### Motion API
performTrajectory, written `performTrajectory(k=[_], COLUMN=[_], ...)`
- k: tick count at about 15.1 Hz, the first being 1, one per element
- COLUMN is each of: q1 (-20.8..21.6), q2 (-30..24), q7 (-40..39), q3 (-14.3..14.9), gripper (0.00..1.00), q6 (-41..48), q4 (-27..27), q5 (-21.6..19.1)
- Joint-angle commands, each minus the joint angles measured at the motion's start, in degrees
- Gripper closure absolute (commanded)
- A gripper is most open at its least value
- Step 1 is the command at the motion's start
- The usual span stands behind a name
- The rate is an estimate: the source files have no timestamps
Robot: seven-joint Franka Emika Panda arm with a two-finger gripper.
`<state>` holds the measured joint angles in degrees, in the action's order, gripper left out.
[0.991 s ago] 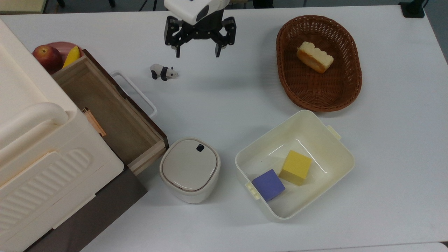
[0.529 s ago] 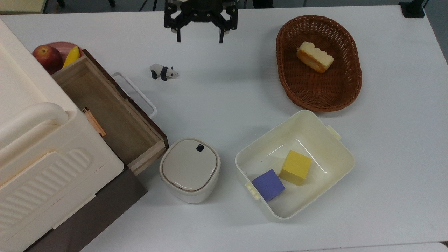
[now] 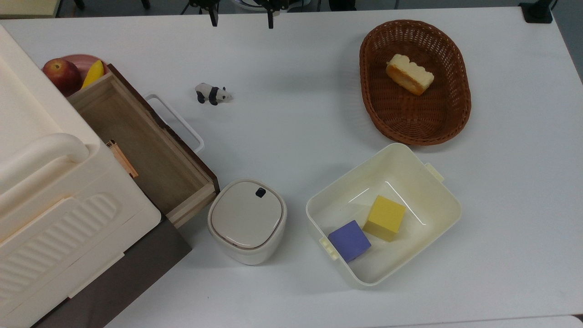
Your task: Slide open the drawer
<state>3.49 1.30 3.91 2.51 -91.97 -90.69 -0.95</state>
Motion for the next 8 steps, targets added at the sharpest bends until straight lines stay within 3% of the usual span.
performTrajectory(k=[1,8], q1=[-0.85,-2.51], q2=[-2.09,-2.53], q7=[0.31,0.84], q3=[-0.14,-0.22], gripper=[0.00,0.00], q6=[0.74,0.13], q4=[-1.34,-1.60], q5=[-1.33,-3.44])
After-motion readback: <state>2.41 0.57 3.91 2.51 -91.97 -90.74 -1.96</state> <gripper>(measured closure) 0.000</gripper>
